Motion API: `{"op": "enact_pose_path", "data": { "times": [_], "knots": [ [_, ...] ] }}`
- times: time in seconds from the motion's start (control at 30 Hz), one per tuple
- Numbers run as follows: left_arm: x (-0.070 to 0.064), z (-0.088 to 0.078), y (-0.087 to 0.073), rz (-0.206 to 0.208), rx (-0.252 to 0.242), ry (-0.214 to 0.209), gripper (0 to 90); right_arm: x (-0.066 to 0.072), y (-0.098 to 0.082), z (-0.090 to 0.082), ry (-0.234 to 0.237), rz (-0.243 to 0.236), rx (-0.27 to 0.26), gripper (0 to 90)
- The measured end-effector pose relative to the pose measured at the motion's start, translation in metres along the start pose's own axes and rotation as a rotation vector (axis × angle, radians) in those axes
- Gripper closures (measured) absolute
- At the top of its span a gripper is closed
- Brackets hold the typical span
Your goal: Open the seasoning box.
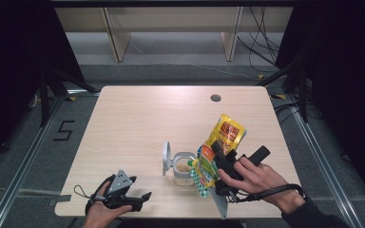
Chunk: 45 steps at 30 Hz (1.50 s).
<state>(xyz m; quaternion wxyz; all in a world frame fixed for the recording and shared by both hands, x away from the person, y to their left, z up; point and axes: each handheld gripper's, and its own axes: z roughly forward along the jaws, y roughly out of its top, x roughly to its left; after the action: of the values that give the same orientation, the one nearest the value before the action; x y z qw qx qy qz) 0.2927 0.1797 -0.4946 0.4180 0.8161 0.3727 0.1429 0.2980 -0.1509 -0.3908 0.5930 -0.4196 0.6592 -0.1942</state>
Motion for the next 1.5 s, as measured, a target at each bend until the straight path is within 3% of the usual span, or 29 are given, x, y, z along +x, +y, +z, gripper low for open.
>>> {"op": "enact_pose_path", "data": {
  "times": [0.03,0.1,0.9,0.97,1.0,1.13,1.17,1.3,1.33,1.5],
  "knots": [
    [0.0004,-0.0001,0.0,0.005,0.005,0.004,19.9,-0.0011,-0.0002,0.0008,-0.003,-0.017,-0.006,59.1],
    [-0.0003,0.0002,0.0,0.0,-0.001,-0.003,19.9,0.0001,-0.0005,0.0011,0.004,0.0,0.0,59.1],
    [-0.0006,0.0,0.0001,-0.004,-0.008,-0.003,19.9,0.0017,-0.0021,0.0042,0.01,0.002,-0.003,59.2],
    [0.0,-0.0003,0.0007,0.013,-0.011,-0.005,19.9,0.001,-0.0022,0.0044,0.007,-0.008,-0.007,59.2],
    [-0.001,0.0003,0.0001,-0.009,-0.011,-0.007,19.9,0.0025,-0.0024,0.0037,0.01,0.011,0.001,59.2],
    [-0.0009,0.0001,0.0002,-0.007,-0.011,-0.005,19.9,0.0021,-0.003,0.0036,0.008,0.01,-0.01,59.2],
    [0.0,-0.0002,0.0006,0.011,-0.01,-0.004,19.9,0.0032,-0.0031,0.0032,0.012,0.02,-0.003,59.2],
    [0.0,-0.0002,0.0006,0.011,-0.009,-0.004,19.9,0.003,-0.0037,0.0027,0.013,0.007,0.0,59.2],
    [-0.001,0.0003,0.0001,-0.009,-0.01,-0.007,19.9,0.003,-0.0032,0.0027,0.011,0.007,-0.003,59.2],
    [0.0002,-0.0002,0.0002,0.004,-0.001,0.001,19.9,0.0018,-0.0026,0.0031,0.009,-0.004,-0.015,59.3]
  ]
}}
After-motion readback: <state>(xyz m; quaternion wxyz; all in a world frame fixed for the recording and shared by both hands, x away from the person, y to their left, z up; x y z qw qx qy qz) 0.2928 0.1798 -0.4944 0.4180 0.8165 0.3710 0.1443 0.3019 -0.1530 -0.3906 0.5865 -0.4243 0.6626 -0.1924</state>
